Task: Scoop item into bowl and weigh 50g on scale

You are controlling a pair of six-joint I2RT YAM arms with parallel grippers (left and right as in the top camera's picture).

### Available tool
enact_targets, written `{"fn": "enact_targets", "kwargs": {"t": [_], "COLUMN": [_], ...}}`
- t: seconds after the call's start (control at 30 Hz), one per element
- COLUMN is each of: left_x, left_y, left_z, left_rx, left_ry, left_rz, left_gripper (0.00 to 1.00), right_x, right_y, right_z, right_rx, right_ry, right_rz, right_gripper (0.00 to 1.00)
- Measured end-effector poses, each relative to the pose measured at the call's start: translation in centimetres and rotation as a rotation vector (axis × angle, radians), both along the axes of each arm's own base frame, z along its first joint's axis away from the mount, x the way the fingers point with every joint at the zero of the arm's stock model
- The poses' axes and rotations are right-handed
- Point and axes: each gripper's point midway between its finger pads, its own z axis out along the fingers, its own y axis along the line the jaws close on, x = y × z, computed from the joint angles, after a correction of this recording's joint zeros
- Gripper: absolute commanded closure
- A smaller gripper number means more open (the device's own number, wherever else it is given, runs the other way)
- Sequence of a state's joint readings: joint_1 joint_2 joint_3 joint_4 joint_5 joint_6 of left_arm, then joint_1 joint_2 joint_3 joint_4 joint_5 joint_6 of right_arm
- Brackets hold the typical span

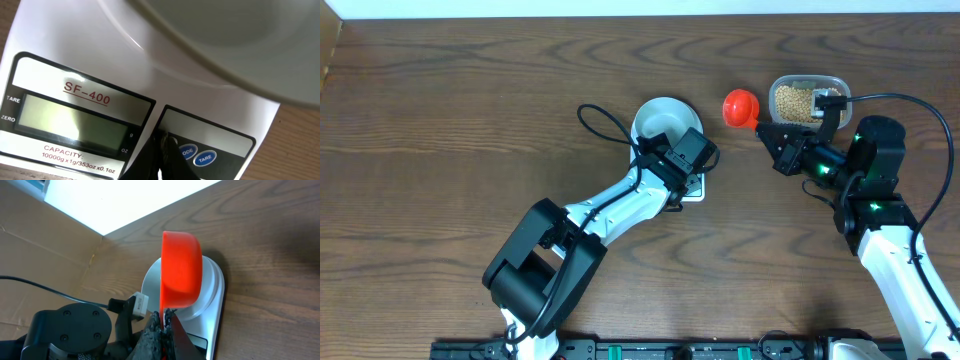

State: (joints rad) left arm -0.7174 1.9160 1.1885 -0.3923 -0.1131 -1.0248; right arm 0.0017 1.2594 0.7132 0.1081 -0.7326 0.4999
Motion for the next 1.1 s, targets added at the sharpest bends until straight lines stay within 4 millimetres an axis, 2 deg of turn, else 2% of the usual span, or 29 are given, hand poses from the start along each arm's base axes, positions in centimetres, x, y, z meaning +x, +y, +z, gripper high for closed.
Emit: {"fn": "enact_targets", "kwargs": {"t": [1.1], "left_x": [0.33], "left_y": [-0.13], "left_z": [-0.13], "left_rx": [0.013], "left_ry": [-0.015], "left_rz": [0.002], "left_gripper": [0.93], "right_x": [-0.05], "right_y": [-0.09], "right_z": [-0.31], "right_rx": [-0.006], "right_ry": [0.012], "right_rz": [-0.005], "right_gripper": [0.99]}}
